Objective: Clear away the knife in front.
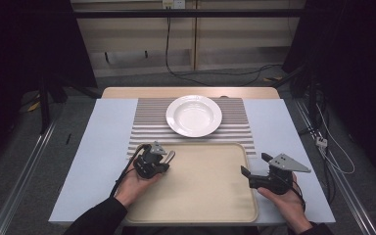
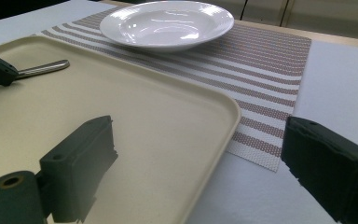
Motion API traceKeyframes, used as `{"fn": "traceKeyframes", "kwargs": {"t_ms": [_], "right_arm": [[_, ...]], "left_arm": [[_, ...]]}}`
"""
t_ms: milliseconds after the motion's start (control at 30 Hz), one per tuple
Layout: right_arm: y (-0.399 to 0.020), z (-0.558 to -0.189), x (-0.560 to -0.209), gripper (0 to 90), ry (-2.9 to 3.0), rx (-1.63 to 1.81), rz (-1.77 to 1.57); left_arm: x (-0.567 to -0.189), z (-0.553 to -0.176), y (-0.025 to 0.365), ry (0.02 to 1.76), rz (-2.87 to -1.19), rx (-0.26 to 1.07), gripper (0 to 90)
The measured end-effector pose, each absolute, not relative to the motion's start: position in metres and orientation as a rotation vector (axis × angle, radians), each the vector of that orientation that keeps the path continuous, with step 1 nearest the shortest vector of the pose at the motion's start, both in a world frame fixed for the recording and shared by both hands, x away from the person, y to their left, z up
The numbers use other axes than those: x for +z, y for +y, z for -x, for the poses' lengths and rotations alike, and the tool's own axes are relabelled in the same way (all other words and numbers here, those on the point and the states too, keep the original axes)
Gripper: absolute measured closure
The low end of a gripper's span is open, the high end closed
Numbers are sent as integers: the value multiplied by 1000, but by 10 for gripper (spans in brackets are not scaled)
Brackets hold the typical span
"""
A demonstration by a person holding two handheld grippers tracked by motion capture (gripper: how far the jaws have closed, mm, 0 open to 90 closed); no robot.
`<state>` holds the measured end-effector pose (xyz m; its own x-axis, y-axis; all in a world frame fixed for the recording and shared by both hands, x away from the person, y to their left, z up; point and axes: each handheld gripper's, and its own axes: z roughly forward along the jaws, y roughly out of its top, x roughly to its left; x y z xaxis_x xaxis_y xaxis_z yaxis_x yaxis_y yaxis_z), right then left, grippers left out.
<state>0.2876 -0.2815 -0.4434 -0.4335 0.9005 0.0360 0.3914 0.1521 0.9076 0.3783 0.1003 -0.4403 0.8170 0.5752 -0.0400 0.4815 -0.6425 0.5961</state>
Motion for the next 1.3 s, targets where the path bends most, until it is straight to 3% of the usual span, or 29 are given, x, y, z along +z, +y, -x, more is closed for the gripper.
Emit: {"fn": "traceKeyframes", "kwargs": {"t_ms": [1300], "right_arm": [[-282,-288,-444,93,1905,1246,-1228]], "left_arm": [[-438,-384,123,836,-2394,206,900]]}}
